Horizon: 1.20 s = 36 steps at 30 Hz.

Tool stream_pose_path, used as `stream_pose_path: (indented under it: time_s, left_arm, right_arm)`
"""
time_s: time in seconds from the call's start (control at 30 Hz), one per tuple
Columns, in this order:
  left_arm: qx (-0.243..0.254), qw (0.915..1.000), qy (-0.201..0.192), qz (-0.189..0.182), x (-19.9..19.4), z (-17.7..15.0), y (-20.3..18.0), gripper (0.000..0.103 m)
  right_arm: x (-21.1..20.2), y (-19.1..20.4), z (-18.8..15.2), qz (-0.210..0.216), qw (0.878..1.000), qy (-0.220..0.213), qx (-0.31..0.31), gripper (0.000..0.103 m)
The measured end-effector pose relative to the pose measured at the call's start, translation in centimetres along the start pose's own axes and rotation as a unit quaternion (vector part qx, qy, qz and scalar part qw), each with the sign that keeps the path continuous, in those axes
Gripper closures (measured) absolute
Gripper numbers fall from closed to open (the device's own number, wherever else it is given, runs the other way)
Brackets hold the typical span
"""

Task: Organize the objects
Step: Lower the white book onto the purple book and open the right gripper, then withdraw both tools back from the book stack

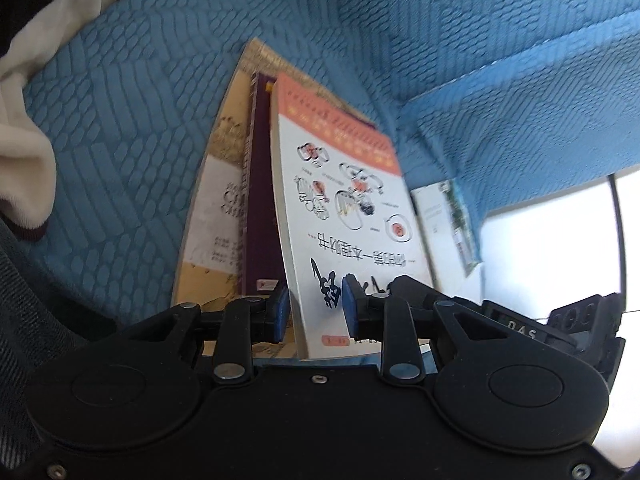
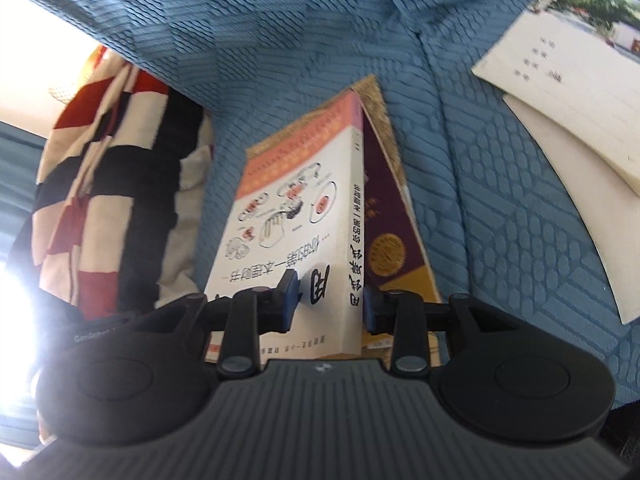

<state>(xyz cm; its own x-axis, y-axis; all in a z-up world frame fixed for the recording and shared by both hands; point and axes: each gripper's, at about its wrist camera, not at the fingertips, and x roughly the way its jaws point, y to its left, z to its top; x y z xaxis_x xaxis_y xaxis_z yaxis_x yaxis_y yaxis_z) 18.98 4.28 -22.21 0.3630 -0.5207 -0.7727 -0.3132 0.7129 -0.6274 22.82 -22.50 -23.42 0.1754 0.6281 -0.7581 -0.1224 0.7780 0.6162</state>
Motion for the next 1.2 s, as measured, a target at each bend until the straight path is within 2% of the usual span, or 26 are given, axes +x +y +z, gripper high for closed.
stream_pose_path:
  time_s: [0.1,0.17,0.23,0.3,0.4,0.57,0.8,1.03,1.2]
  left_arm:
    - [0.006,0.9997,0.008,0.024,0.8,-0.2,-0.1,0.074]
    - [0.013,0.9988,0.016,0.045,1.4,-0.1,-0.1,0.073]
    - [0.021,0.9973,0.024,0.066,1.7,-0.2,-0.1,0.069]
    - [0.025,0.9968,0.025,0.071,1.8,-0.2,-0.3,0.068]
    - [0.034,0.9962,0.020,0.078,1.3,-0.4,-1.0,0.064]
    - [0.063,0.9945,-0.003,0.084,-0.1,-1.1,-3.7,0.061]
    - [0.108,0.9902,-0.042,0.077,-3.7,-2.3,-7.6,0.058]
    - [0.138,0.9859,-0.071,0.063,-6.6,-3.0,-10.6,0.056]
    - [0.169,0.9795,-0.095,0.055,-8.4,-4.2,-13.0,0.056]
  right_arm:
    - [0.6,-0.3,-0.1,-0.018,1.000,0.009,0.000,0.064]
    - [0.9,-0.4,-0.1,-0.055,0.998,0.018,-0.005,0.065]
    - [0.7,-0.5,-0.2,-0.067,0.998,0.021,-0.011,0.066]
    - [0.3,-0.4,-0.1,-0.071,0.997,0.021,-0.015,0.065]
    - [-0.5,0.5,-0.3,-0.106,0.993,0.017,-0.043,0.065]
    - [-2.9,2.6,-0.5,-0.131,0.987,-0.010,-0.091,0.064]
    - [-7.5,5.3,-1.1,-0.160,0.974,-0.075,-0.143,0.065]
    - [-11.8,7.1,-2.4,-0.169,0.963,-0.125,-0.167,0.066]
    - [-14.5,7.9,-3.7,-0.169,0.959,-0.156,-0.166,0.066]
